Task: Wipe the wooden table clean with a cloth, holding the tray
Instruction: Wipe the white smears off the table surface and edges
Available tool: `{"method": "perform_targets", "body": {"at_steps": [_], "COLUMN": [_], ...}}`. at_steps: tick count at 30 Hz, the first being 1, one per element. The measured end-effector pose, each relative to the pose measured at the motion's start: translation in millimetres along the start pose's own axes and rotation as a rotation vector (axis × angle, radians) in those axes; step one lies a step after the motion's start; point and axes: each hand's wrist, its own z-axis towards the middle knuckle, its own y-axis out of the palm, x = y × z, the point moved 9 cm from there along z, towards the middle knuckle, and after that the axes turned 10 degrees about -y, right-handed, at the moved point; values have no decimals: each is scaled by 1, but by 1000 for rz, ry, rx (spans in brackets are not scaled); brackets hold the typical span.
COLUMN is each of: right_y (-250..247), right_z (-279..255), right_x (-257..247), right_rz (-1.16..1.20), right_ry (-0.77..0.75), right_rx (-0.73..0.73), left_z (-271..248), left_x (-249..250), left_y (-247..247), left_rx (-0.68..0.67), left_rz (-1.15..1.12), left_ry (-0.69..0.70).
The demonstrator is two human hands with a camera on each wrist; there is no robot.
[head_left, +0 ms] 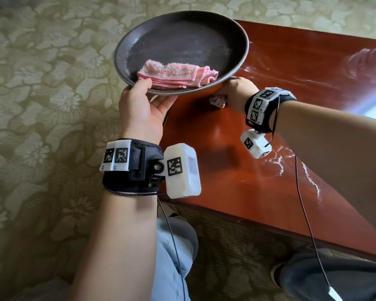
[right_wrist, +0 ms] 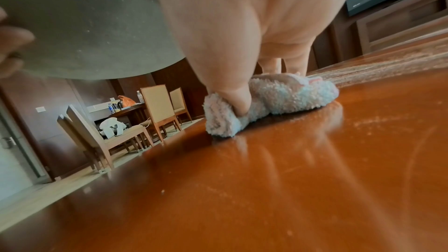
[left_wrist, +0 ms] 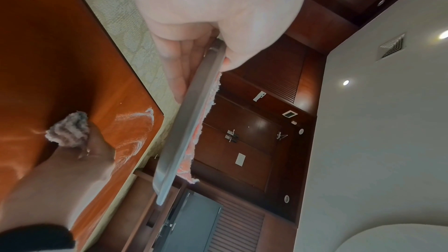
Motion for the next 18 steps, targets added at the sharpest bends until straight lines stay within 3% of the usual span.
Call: {"method": "perform_targets", "body": {"at_steps": [8,13,18], "right_y": [-6,-12,-19], "right_z": [-56,-104,-153], "right_x": [13,20,8], "right_rz": [-78,-68,-15], "right_ry": [130,224,207], "right_rx": [-158,-141,-143], "left_z": [-21,-45,-69], "left_x": [-8,-15,-21], "left_y": [12,27,41], "left_rx": [-14,-40,-69], "left_rz": [-10,9,46], "left_ry": [-3,-15,-26]}}
